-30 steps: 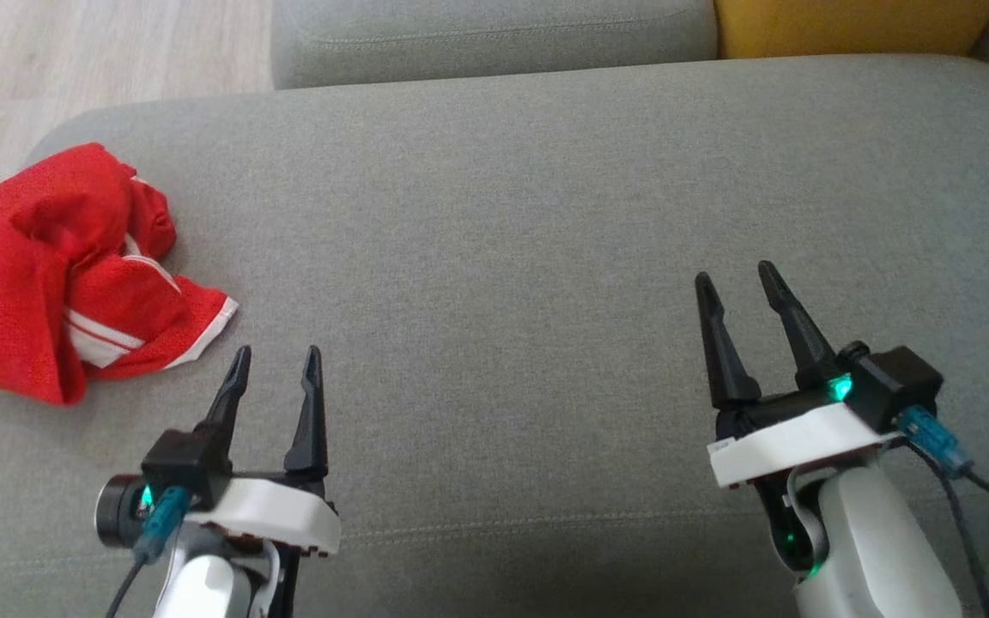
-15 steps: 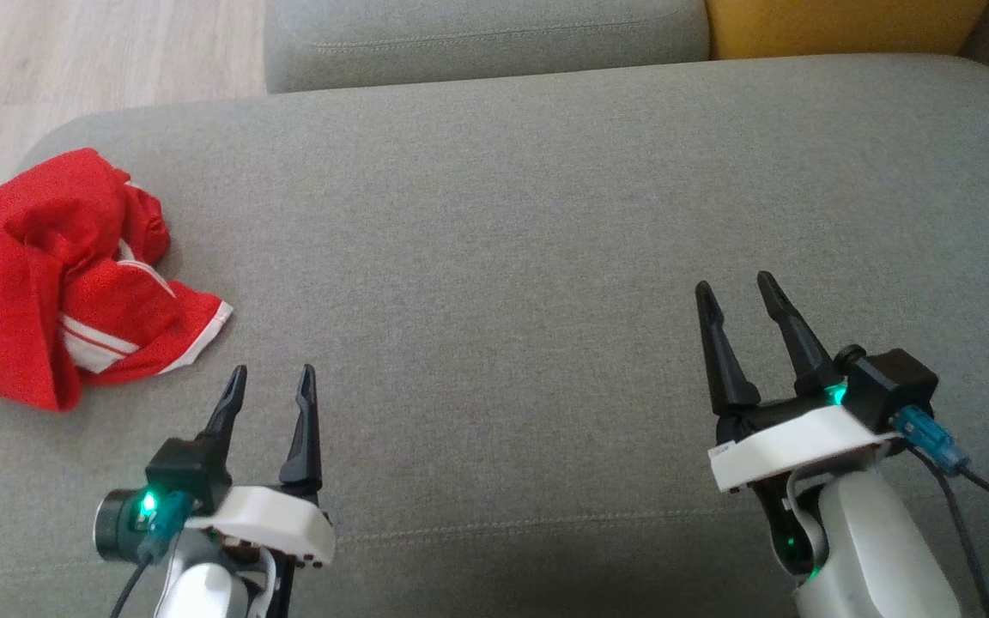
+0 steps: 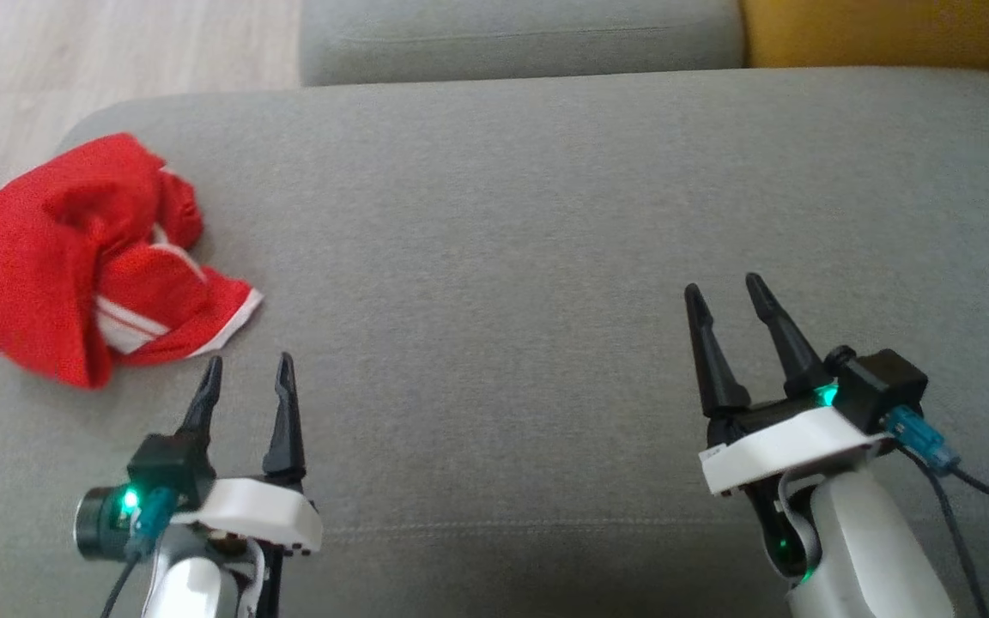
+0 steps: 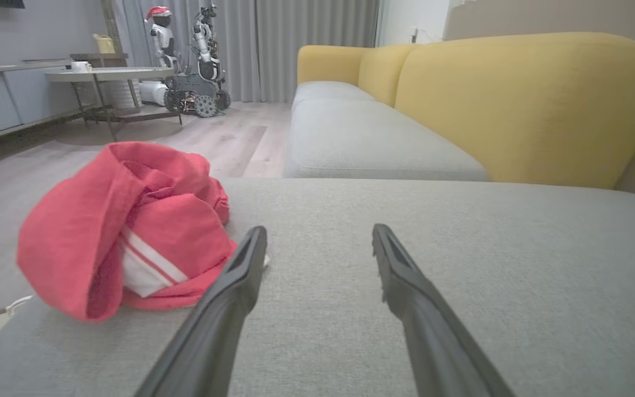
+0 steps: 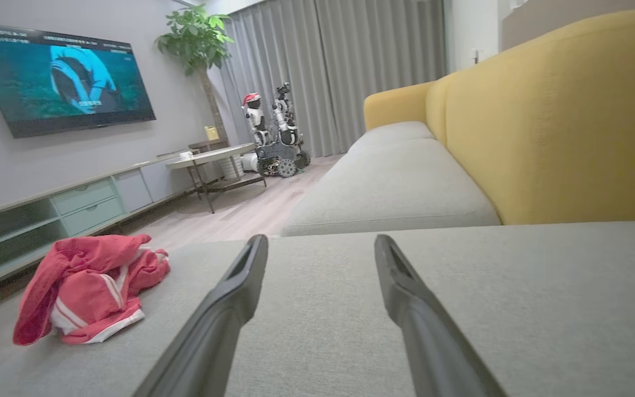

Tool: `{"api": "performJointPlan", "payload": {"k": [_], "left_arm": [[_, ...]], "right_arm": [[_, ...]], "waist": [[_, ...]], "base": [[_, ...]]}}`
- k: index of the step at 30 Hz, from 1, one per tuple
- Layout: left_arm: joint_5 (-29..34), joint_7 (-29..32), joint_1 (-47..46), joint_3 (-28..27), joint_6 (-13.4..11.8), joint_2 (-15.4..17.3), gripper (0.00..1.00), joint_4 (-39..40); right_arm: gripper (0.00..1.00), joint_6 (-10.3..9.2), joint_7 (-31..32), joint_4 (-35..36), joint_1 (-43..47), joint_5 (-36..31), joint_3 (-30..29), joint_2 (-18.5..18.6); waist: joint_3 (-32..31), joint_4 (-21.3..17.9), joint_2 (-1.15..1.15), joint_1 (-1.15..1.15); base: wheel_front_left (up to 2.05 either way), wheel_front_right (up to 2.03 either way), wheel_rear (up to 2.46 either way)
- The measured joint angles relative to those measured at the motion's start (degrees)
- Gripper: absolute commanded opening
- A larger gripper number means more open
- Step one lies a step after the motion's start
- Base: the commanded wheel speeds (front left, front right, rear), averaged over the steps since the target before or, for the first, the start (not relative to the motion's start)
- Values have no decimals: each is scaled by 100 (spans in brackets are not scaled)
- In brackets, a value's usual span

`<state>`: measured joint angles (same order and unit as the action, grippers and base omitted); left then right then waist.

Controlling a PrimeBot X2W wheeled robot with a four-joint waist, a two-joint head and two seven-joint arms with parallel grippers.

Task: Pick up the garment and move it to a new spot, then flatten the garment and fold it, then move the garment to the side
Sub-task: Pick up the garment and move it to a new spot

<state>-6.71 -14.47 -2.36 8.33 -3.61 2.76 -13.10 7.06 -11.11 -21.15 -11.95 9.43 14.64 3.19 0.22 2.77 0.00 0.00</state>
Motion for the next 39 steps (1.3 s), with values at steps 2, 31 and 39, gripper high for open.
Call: {"api": "performJointPlan", "payload": {"k": [2,31,39], "left_arm": [[14,0,-3,-29,-15,0,100,56],[48,-2,213,-240,-145,-4,100,654],[-124,-3,213,-426,-245,-7,100,728]], "right_arm": [[100,0,25,16,1,20,34,0],[100,1,81,134,-98,282,556,0],[100,1,81,111,-97,355,560,0]], "waist": [[22,122,0,0],[123,2142,0,0],[168,2056,0,0]], "base": [[0,0,0],[0,0,0],[0,0,0]]}}
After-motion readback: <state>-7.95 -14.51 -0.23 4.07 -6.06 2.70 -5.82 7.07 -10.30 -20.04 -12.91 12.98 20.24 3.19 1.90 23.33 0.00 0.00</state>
